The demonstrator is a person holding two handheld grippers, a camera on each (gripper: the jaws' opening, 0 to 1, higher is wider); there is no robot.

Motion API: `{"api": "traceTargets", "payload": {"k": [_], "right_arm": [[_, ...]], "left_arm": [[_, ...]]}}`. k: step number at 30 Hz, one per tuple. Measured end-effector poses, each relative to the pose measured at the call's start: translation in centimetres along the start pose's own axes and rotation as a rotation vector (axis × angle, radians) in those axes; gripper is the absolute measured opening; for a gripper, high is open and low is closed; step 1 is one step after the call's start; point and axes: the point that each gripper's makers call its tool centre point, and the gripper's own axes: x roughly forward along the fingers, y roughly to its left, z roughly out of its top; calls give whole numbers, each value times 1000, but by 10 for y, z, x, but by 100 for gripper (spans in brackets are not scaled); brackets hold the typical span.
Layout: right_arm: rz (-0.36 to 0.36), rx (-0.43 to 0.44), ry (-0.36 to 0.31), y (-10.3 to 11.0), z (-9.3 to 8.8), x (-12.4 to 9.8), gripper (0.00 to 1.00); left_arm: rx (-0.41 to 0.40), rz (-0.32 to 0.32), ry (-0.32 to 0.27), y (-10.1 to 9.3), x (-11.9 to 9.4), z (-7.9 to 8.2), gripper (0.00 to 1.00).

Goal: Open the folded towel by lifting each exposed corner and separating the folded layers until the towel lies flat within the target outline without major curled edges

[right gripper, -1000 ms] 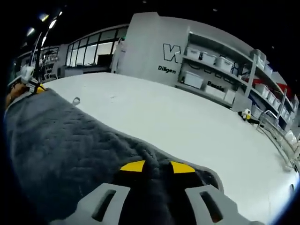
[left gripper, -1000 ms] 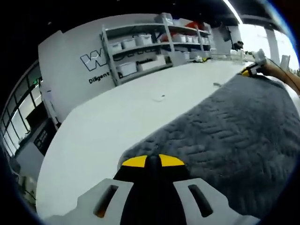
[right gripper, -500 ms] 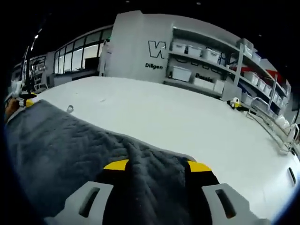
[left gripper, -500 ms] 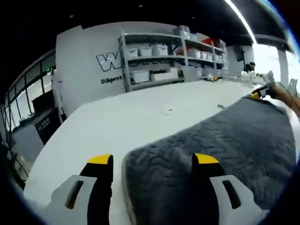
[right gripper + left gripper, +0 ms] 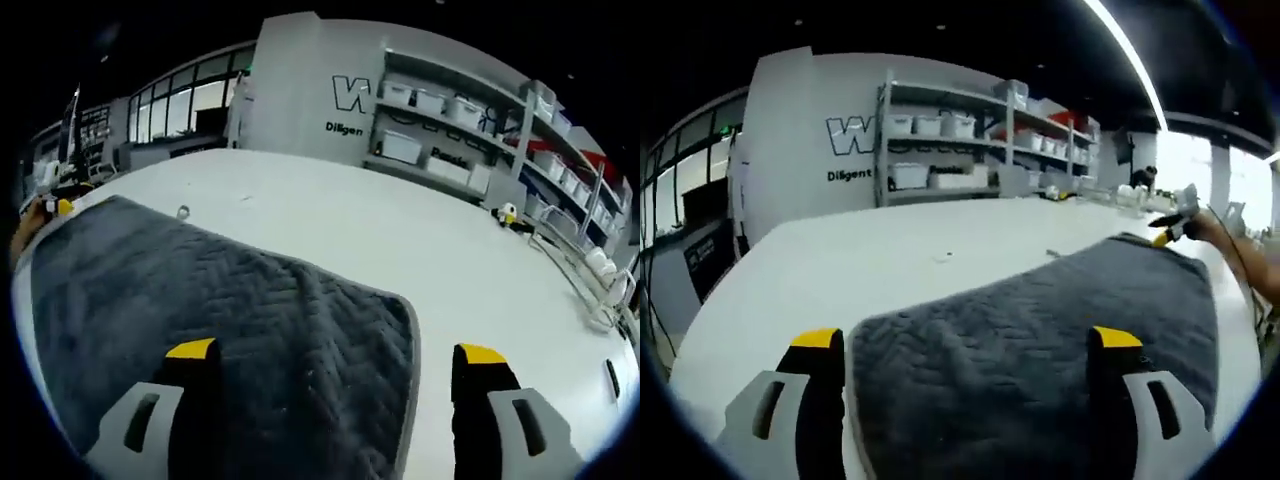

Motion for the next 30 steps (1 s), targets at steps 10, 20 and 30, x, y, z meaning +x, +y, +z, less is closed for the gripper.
{"api": "traceTargets", "payload": {"k": [10,20,30], "right_arm": [[25,-10,-28,13,-12,-51,99],[79,2,-87,32,-10,-100,99],[126,-30,-103,63,-17,-125,99]], "left_arm": [[86,-72,-2,-55,-34,2,99],[83,-200,30,-113,-52,-1,98],[137,-326,66,-193,-47,-23,73]]}}
